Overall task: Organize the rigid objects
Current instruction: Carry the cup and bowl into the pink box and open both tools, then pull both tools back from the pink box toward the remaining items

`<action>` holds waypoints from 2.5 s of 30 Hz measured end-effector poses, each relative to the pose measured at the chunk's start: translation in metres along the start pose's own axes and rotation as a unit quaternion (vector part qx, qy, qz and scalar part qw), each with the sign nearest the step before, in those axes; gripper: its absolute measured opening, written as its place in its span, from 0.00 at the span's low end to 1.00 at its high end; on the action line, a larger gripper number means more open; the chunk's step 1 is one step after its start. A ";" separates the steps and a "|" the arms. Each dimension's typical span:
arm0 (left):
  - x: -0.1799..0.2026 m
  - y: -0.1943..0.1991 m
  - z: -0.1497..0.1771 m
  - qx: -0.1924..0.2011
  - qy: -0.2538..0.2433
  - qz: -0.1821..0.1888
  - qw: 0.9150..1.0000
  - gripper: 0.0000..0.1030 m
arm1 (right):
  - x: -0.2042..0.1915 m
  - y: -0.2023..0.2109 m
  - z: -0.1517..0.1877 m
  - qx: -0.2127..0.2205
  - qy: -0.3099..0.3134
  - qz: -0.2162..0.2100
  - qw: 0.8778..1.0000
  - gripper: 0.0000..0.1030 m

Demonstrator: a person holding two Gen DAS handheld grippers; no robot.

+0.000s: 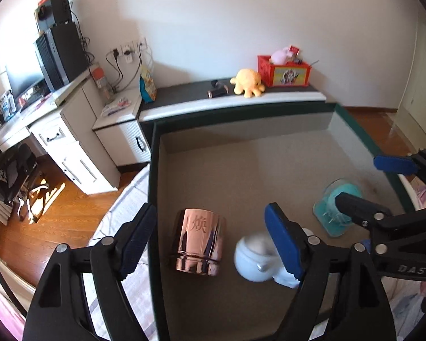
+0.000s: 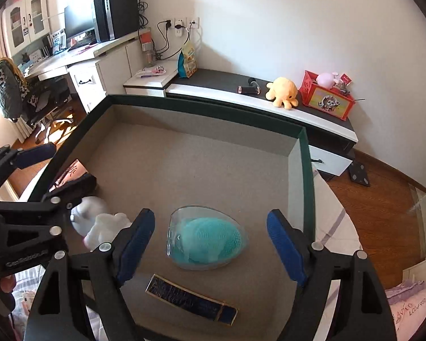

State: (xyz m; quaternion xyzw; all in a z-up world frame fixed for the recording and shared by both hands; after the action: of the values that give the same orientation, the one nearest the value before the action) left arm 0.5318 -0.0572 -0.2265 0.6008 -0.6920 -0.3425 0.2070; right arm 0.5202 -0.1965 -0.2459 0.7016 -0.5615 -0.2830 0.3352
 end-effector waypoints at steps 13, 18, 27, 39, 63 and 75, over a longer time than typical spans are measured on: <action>-0.011 0.175 0.053 0.136 0.051 -0.031 0.989 1.00 | -0.036 0.167 0.063 0.171 -0.023 -0.007 0.985 1.00; -0.002 0.241 0.096 0.180 0.061 -0.049 0.981 1.00 | -0.061 0.222 0.105 0.219 -0.017 0.013 0.975 1.00; 0.002 0.327 0.159 0.233 0.082 -0.071 0.966 1.00 | -0.087 0.299 0.174 0.280 -0.040 0.032 0.959 1.00; 0.012 0.380 0.191 0.274 0.093 -0.077 0.954 1.00 | -0.102 0.348 0.205 0.313 -0.039 0.048 0.948 1.00; 0.013 0.364 0.193 0.257 0.093 -0.070 0.959 1.00 | -0.097 0.329 0.209 0.289 -0.042 0.046 0.955 1.00; 0.007 0.285 0.203 0.172 0.081 -0.046 0.981 1.00 | -0.089 0.249 0.207 0.203 -0.040 0.034 0.978 1.00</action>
State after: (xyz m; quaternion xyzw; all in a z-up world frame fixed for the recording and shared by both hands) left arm 0.1922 -0.0063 -0.1598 0.6841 -0.6933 -0.1780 0.1402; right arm 0.1921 -0.1776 -0.1750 0.7238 -0.6435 -0.1793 0.1728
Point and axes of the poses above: each gripper's, at about its wrist camera, not at the fingertips, and y roughly against the way its jaws point, x to its right, z to its underside, the point moved 3 cm from there along -y, roughly the way its jaws point, and after that the axes turned 3 degrees about -z, right-handed, at the moved point
